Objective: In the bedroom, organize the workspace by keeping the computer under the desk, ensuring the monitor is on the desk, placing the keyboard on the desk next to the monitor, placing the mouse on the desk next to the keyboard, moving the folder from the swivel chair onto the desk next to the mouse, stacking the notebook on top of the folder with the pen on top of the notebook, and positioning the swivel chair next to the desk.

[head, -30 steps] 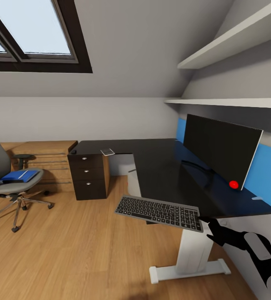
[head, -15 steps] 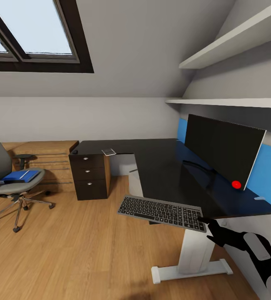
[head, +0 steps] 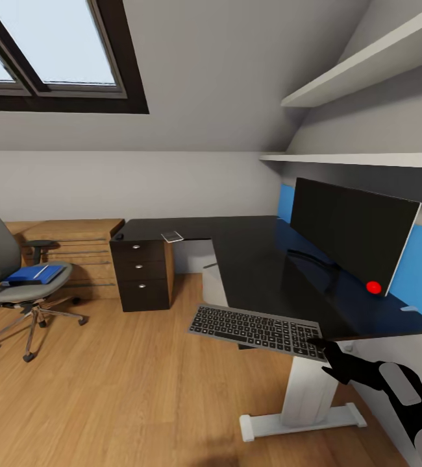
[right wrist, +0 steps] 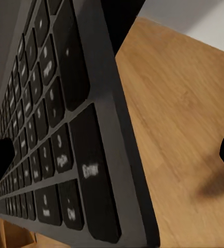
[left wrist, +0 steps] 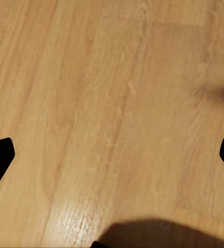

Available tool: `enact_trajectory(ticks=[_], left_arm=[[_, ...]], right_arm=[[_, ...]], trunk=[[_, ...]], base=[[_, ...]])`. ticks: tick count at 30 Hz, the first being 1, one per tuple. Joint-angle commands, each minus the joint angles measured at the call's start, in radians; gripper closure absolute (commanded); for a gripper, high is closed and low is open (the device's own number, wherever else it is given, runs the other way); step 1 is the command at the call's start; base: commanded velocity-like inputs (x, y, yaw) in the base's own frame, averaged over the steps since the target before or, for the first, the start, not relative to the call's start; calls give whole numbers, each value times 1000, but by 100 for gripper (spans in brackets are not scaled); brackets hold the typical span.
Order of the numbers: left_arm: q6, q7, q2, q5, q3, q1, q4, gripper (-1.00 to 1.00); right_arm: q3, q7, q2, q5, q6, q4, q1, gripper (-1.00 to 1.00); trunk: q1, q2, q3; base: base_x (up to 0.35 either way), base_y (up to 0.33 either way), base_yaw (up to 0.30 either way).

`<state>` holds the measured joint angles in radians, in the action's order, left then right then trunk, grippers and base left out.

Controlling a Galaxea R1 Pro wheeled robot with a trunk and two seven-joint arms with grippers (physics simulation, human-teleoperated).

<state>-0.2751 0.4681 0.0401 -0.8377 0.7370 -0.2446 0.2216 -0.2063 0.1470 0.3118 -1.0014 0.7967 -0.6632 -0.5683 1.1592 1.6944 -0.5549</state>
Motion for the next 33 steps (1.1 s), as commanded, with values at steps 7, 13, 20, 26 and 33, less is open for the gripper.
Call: enact_trajectory(ticks=[7, 13, 20, 26, 33], left_arm=[[-4, 4, 0, -9, 9, -1, 0, -100], [-4, 4, 0, -9, 9, -1, 0, -100], [-4, 4, 0, -8, 9, -1, 0, -100], [-4, 4, 0, -8, 9, -1, -1, -100], [-4, 4, 0, -8, 9, -1, -1, -100]], right_arm=[[-4, 6, 0, 7, 5, 0, -1, -100], [-4, 6, 0, 6, 5, 0, -1, -100], [-4, 7, 0, 6, 6, 1, 0, -100], [-4, 9, 1, 5, 7, 1, 0, -100], [-4, 21, 1, 4, 7, 0, -1, -100]], trunk=[[0, 1, -1], [0, 1, -1], [0, 1, -1], [0, 1, -1], [0, 1, -1]], base=[[0, 26, 0], [0, 2, 0], [0, 0, 0], [0, 0, 0], [0, 0, 0]])
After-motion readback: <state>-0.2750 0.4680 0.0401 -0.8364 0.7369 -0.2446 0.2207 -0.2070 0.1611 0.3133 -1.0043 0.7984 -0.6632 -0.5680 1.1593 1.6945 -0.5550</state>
